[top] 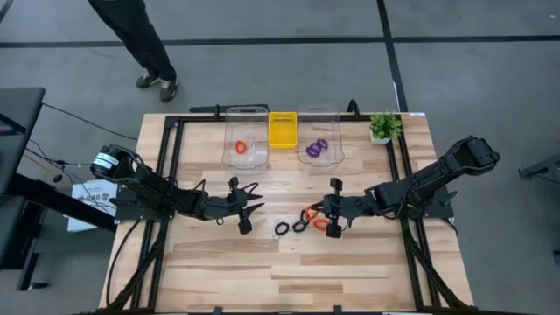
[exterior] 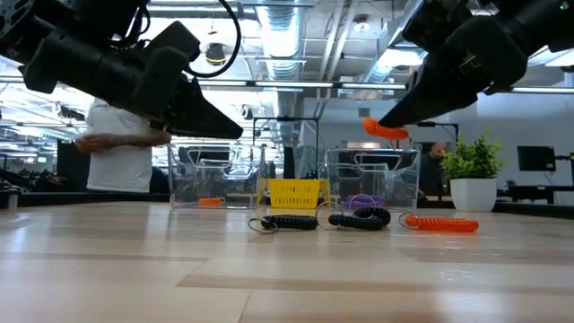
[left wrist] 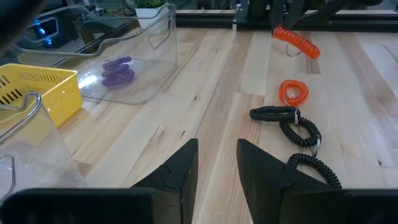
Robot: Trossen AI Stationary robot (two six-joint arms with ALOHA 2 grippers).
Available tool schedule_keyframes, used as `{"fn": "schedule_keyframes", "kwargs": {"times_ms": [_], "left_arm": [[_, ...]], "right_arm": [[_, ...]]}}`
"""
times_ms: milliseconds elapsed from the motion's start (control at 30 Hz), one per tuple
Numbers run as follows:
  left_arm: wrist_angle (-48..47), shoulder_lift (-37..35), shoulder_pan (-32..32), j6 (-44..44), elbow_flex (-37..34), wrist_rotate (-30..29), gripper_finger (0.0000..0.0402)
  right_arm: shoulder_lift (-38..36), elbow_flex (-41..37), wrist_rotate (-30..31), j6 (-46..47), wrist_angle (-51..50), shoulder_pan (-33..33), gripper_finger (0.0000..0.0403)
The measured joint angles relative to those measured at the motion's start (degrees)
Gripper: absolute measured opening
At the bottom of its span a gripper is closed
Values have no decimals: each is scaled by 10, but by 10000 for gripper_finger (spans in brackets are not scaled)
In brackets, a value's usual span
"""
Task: Sort spring keychains
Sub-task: Put the top orange spring keychain into the left transparent bin
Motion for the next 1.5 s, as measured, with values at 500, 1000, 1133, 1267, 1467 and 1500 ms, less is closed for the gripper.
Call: {"fn": "schedule_keyframes", "kwargs": {"times_ms": [500, 1000, 1133, 1267, 1467, 1500], "left_arm": [[12, 0, 0, -3, 0, 0, 108], [12, 0, 0, -2, 0, 64, 108], [12, 0, 0, -2, 0, 71, 108], [11, 0, 0, -2, 0, 92, 108], [10, 0, 0, -2, 0, 101, 108], [10, 0, 0, -2, 0, 101, 108]], "right_arm": [[1, 89, 1, -94, 31, -120, 6], [244, 450, -161, -175, -111, -323, 11], [329, 565, -243, -170, -168, -364, 18], [396, 657, -273, -171, -240, -391, 28], [454, 715, -291, -165, -282, -404, 52], [457, 716, -291, -161, -283, -404, 57]]}}
